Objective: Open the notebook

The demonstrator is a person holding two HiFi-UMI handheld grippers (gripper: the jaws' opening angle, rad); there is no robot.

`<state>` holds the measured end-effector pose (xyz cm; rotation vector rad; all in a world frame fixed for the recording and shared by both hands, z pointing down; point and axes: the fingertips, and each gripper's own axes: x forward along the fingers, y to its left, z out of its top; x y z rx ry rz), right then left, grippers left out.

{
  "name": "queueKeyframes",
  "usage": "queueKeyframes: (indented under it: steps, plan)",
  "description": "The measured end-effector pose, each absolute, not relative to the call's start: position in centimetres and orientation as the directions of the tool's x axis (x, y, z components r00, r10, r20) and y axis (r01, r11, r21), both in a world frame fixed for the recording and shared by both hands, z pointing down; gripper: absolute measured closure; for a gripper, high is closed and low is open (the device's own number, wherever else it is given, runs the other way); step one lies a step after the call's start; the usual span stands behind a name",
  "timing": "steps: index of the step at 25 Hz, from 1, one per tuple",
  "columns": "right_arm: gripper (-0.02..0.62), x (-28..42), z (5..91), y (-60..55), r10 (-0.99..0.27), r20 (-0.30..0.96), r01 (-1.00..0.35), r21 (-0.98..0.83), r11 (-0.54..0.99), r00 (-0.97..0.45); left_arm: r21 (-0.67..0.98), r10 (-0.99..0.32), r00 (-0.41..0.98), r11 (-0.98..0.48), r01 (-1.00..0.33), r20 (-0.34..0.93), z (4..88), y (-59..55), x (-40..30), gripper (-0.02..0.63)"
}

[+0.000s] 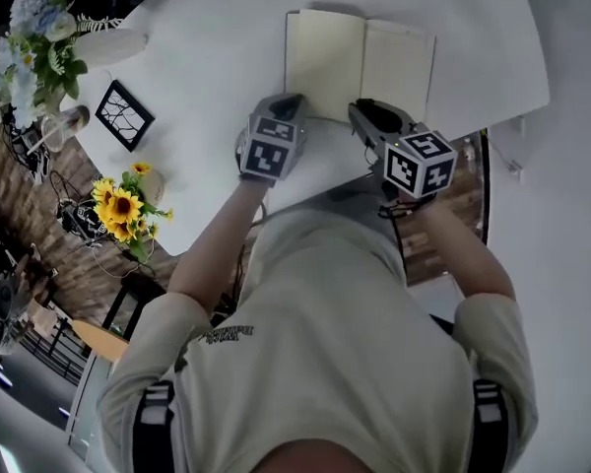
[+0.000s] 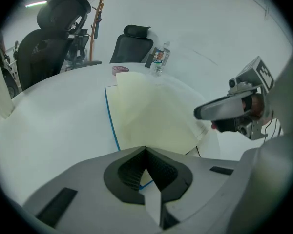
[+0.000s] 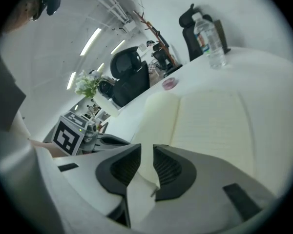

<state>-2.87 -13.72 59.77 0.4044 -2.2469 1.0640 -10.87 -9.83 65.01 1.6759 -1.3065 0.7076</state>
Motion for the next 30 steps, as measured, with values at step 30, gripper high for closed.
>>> queueKeyframes:
  steps: [30]
  plan:
    - [0.586,2.0,54.2,-16.9,-0.243,0.627,-0.599,-0.452,0.661,-0.740,0.267,-0.467,0.263,-0.060,-0.962,0.844,65.1,-10.0,-11.0,0.594]
